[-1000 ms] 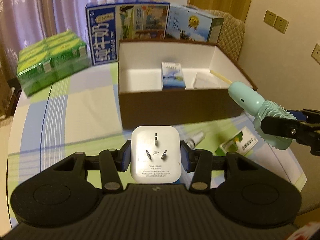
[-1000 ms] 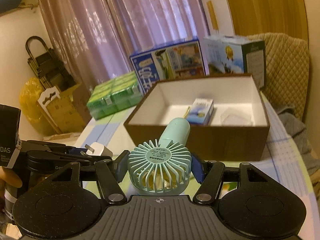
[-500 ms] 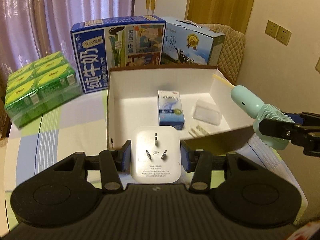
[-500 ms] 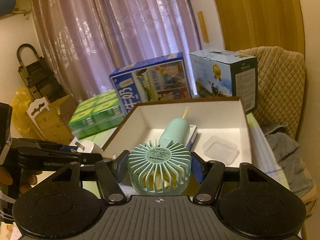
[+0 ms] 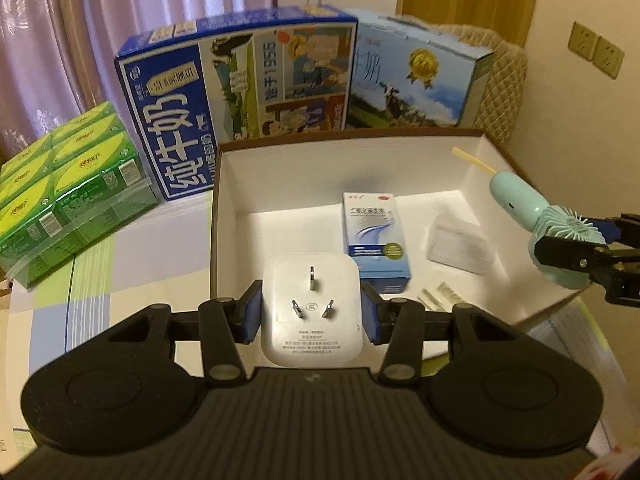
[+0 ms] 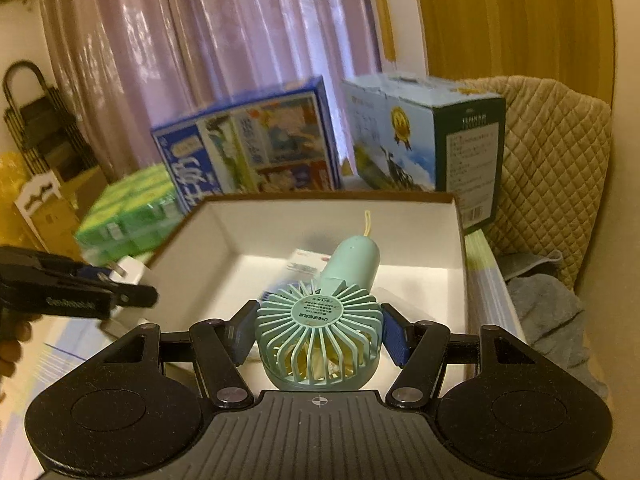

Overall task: Organize rigid objects
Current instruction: 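Carry the plug with the left tool while the right tool carries the fan into the box, then open the left tool releasing the plug while the right tool releases the fan in the box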

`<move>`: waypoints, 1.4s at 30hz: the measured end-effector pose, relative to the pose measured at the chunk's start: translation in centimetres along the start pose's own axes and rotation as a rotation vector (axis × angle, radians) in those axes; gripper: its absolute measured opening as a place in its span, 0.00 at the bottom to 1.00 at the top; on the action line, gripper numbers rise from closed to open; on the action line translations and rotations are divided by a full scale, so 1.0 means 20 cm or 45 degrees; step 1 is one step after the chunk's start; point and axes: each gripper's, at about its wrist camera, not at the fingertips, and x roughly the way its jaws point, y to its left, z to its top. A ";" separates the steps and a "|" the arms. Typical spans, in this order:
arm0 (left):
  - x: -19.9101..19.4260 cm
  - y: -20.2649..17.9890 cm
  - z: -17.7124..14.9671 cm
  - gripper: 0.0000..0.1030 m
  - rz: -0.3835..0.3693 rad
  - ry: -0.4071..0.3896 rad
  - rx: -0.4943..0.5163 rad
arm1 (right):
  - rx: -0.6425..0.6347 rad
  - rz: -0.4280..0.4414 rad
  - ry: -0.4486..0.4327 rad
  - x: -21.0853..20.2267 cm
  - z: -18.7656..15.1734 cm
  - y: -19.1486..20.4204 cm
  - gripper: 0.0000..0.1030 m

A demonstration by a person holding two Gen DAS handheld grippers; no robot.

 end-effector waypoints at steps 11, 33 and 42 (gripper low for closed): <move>0.22 0.01 0.01 0.42 0.029 0.102 0.033 | -0.062 -0.065 0.161 0.26 -0.05 -0.09 0.58; 0.33 -0.01 -0.02 0.56 0.038 0.211 0.147 | -0.074 -0.114 0.272 0.36 -0.01 -0.07 0.73; 0.32 0.00 -0.02 0.56 0.034 0.213 0.134 | -0.053 -0.104 0.281 0.33 -0.03 -0.06 0.75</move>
